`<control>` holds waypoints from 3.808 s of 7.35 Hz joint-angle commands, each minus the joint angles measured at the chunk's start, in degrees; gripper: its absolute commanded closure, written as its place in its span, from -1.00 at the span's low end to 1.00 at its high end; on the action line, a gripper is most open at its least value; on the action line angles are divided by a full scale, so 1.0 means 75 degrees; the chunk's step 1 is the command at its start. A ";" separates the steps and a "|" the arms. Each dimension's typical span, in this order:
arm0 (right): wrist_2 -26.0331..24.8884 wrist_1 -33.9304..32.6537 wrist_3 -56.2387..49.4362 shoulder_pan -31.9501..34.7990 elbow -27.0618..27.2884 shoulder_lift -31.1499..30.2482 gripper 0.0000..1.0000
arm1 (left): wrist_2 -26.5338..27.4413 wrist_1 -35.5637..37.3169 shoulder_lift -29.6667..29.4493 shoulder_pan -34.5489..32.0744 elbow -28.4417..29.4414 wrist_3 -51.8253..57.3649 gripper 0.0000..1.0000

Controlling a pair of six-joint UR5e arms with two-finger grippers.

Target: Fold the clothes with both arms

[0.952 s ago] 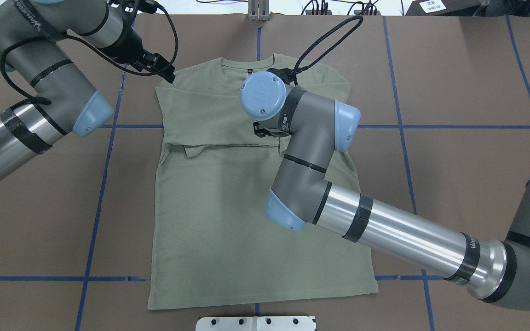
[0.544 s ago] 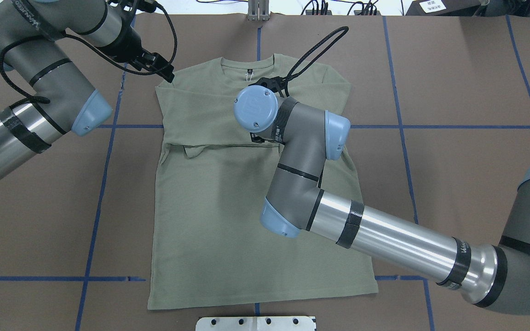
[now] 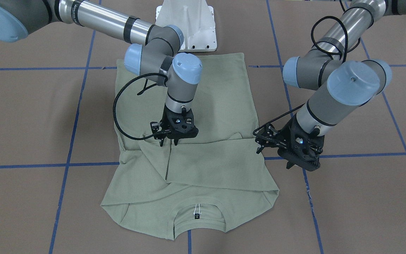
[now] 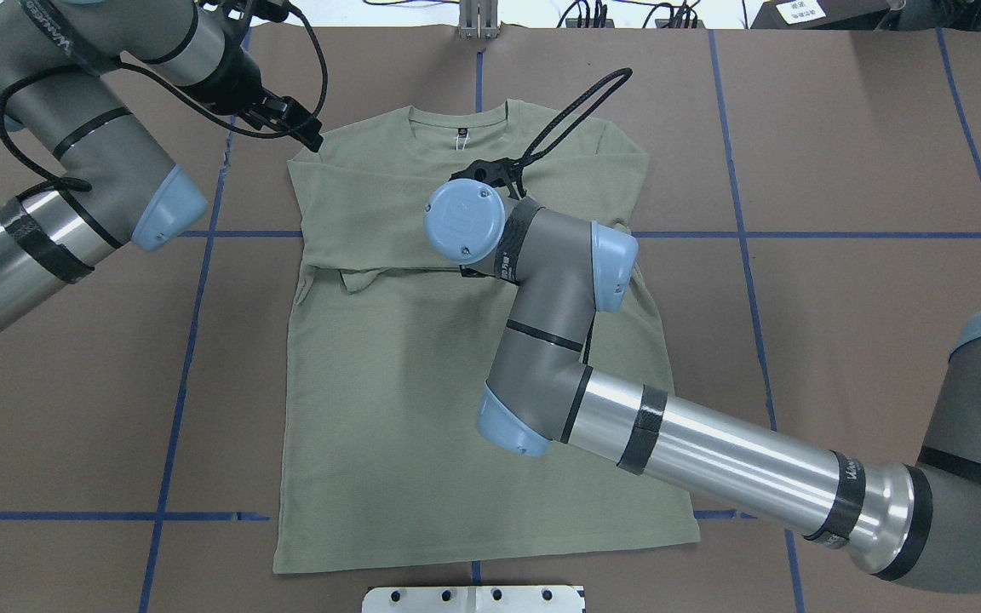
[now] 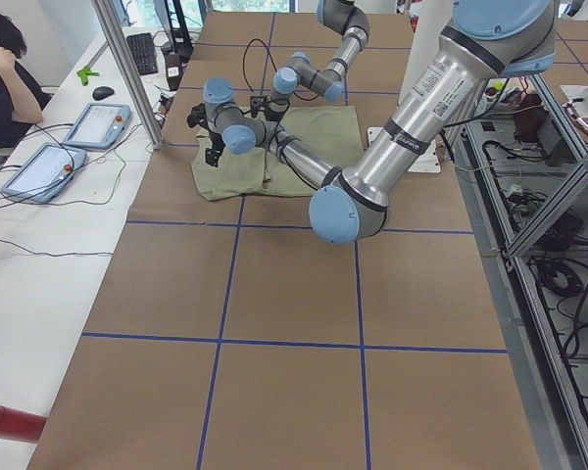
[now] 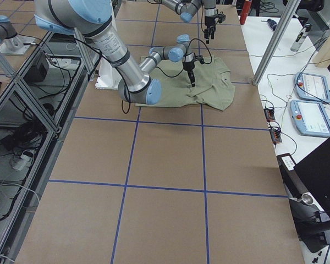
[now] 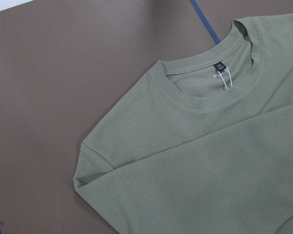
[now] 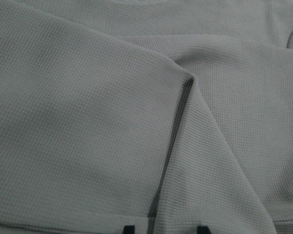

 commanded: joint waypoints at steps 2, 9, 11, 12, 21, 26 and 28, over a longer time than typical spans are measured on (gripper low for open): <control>-0.0001 0.0047 0.0006 -0.0007 0.0000 -0.0047 1.00 | -0.0004 -0.0045 0.0004 0.0006 -0.0001 0.0000 -1.00; 0.0081 0.0282 -0.1983 0.1304 0.0890 -0.1172 1.00 | -0.0098 -0.0127 0.0004 0.0006 -0.0013 -0.0082 -1.00; 0.0011 0.0294 -0.2278 0.1457 0.0751 -0.1266 1.00 | -0.0098 -0.0139 0.0004 0.0017 -0.0059 -0.0094 -1.00; -0.0001 0.0306 -0.2291 0.1481 0.0622 -0.1255 1.00 | -0.0086 -0.0139 0.0004 0.0017 -0.0072 -0.0094 -1.00; 0.2335 0.1794 0.1018 0.1474 0.3389 -0.3590 -1.00 | 0.0031 -0.0115 0.2273 0.0297 -0.2960 -0.1835 -1.00; 0.1535 0.3108 0.3715 -0.0437 0.6572 -0.6779 -1.00 | 0.2264 -0.1408 0.4383 0.3420 -0.5192 -0.6001 -1.00; 0.0301 0.4579 0.4794 -0.1594 0.6574 -0.7942 -1.00 | 0.3786 -0.1896 0.4935 0.5071 -0.5204 -0.7481 -1.00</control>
